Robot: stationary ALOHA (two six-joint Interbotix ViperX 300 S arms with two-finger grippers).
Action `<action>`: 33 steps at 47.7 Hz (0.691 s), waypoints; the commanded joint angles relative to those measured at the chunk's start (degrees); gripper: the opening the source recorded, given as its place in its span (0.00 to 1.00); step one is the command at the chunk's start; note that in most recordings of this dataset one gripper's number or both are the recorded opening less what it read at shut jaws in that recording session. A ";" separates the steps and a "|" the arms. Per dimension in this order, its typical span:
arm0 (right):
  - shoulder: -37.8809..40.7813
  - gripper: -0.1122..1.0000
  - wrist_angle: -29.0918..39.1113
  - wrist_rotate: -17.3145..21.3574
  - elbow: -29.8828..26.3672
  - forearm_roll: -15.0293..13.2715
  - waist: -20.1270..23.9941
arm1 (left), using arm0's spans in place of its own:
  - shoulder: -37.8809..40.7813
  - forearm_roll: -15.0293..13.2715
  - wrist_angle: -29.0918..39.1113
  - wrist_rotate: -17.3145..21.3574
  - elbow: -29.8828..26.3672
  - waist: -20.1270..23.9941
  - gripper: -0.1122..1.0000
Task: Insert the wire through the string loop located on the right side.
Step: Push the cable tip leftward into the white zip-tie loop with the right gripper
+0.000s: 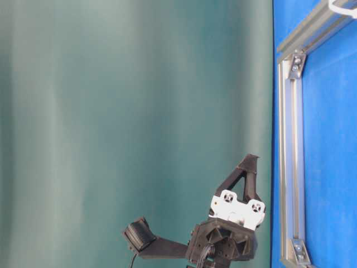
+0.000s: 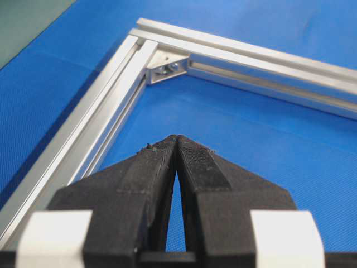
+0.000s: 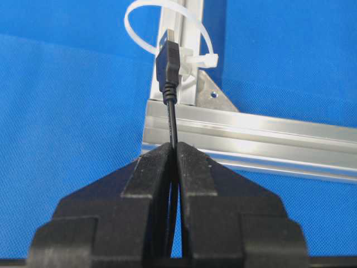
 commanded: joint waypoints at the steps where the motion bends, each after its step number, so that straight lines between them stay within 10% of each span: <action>1: -0.09 0.07 -0.62 -0.09 -0.53 0.09 -0.18 | -1.76 0.18 -0.62 0.09 -0.44 0.18 0.10; 33: -0.09 0.07 -0.97 -0.09 -0.53 0.09 -0.09 | -1.76 0.18 -0.62 0.09 -0.44 0.18 0.10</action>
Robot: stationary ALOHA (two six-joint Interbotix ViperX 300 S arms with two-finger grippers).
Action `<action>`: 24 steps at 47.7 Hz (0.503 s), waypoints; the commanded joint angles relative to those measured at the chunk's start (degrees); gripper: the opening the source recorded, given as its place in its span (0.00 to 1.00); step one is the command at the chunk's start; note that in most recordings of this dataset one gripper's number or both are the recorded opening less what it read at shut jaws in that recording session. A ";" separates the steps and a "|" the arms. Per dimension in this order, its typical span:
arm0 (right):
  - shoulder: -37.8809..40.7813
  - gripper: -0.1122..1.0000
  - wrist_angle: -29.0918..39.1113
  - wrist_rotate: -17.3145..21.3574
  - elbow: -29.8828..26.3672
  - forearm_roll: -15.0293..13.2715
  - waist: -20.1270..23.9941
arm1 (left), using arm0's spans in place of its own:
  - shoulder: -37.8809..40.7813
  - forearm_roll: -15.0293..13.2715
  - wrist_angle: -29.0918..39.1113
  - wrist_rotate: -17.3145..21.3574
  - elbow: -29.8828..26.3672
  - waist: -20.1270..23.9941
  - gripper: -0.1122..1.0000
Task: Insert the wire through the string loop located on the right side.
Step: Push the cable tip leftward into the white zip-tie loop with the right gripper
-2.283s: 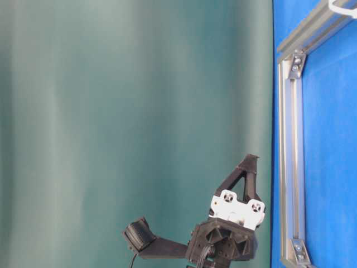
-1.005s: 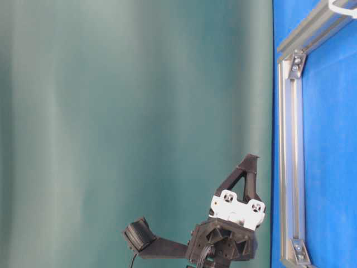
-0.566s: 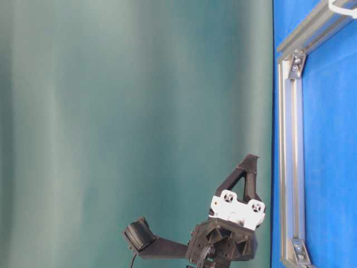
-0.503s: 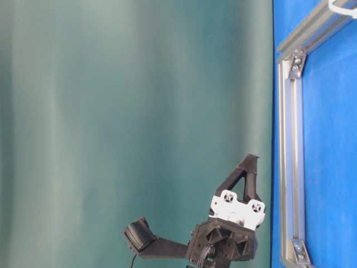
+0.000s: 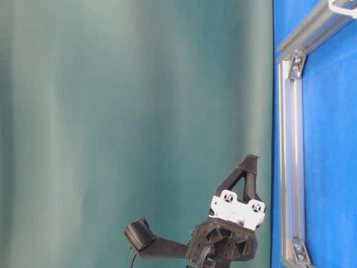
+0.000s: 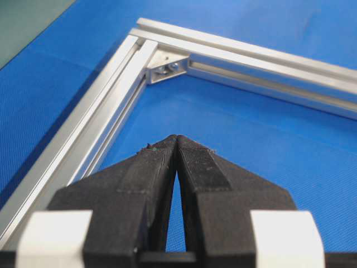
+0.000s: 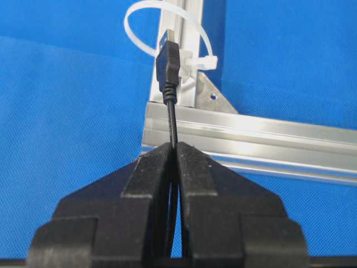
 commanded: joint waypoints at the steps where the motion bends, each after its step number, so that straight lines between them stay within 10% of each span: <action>1: -0.18 0.07 -0.70 -0.09 -0.53 0.18 0.00 | -1.76 0.18 -0.62 0.09 -0.44 0.18 0.10; 24: 6.06 0.07 -6.50 0.00 -2.55 0.18 -0.09 | -1.76 0.26 -0.62 0.09 -0.44 0.18 0.10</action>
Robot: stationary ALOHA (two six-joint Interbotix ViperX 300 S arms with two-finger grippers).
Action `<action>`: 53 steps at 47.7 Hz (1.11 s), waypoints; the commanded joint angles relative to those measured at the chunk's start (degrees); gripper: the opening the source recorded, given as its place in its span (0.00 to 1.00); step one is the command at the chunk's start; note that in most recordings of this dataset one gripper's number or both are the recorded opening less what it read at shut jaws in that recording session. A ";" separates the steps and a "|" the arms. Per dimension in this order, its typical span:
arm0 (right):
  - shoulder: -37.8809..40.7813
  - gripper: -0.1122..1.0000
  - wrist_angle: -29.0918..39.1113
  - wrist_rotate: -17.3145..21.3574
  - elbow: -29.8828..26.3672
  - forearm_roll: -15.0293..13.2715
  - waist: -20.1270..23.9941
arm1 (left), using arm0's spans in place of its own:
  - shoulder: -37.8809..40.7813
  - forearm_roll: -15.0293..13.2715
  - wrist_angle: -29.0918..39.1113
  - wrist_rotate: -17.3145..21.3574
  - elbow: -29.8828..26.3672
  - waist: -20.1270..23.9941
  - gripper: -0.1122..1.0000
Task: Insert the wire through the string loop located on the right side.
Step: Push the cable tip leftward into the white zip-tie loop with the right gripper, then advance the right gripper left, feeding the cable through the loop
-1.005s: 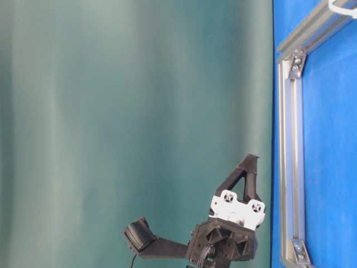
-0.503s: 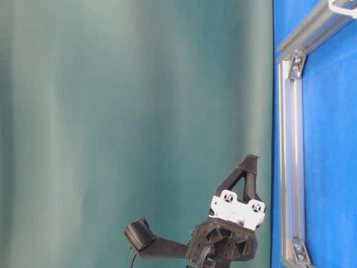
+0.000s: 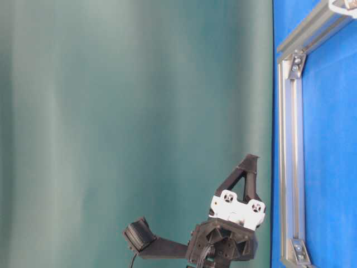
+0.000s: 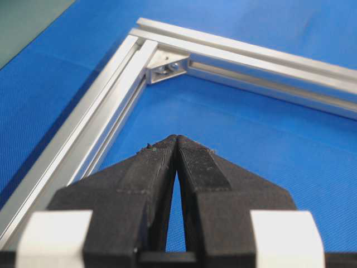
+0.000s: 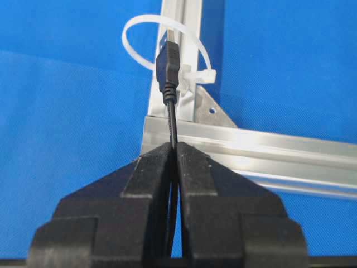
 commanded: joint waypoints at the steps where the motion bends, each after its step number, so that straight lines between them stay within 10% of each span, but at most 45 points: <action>1: 2.37 0.07 -1.67 0.00 -2.11 0.18 -0.09 | -1.76 0.18 -0.62 0.09 -0.35 0.09 0.10; 24: 16.44 0.07 -4.57 0.00 -12.22 0.00 0.09 | -1.76 0.18 -0.70 0.00 -0.35 0.18 0.10; 53: 16.70 0.07 -4.66 0.00 -11.87 0.00 0.35 | -1.76 0.18 -0.79 -0.26 -0.35 -1.23 0.10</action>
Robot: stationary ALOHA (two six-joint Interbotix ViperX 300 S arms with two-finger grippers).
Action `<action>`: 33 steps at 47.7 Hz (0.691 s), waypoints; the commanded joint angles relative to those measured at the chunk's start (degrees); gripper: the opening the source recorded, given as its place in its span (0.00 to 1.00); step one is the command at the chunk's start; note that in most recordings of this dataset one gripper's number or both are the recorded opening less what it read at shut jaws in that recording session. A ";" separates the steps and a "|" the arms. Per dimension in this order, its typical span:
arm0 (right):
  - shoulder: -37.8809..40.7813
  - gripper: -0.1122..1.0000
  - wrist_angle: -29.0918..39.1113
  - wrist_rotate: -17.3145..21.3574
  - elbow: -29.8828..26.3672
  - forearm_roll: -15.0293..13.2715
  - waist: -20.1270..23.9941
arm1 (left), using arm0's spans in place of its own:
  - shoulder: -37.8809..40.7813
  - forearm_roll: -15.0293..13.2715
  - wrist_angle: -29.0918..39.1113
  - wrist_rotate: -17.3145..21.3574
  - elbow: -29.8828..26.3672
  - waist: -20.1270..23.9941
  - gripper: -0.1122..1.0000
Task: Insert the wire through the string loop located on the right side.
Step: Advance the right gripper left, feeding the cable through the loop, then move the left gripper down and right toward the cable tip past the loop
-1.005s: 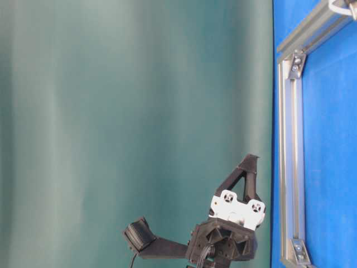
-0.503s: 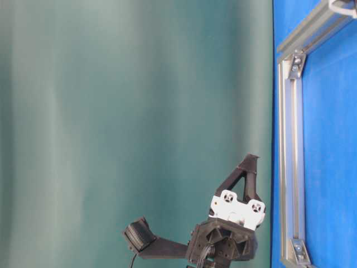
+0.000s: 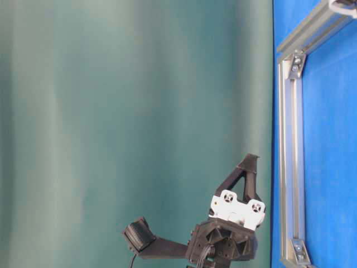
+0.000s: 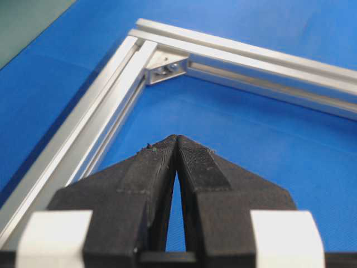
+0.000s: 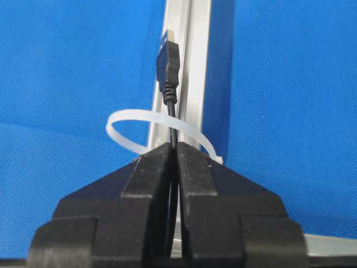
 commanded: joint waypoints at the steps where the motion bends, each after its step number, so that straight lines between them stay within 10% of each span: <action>1: -0.44 0.07 -0.62 0.00 -0.35 0.00 0.18 | -1.85 0.18 -0.70 -0.44 -0.44 -1.14 0.10; 33: -0.44 0.07 -0.62 -0.18 -0.53 0.00 0.18 | -1.85 0.18 -0.26 -5.19 0.26 -19.69 0.10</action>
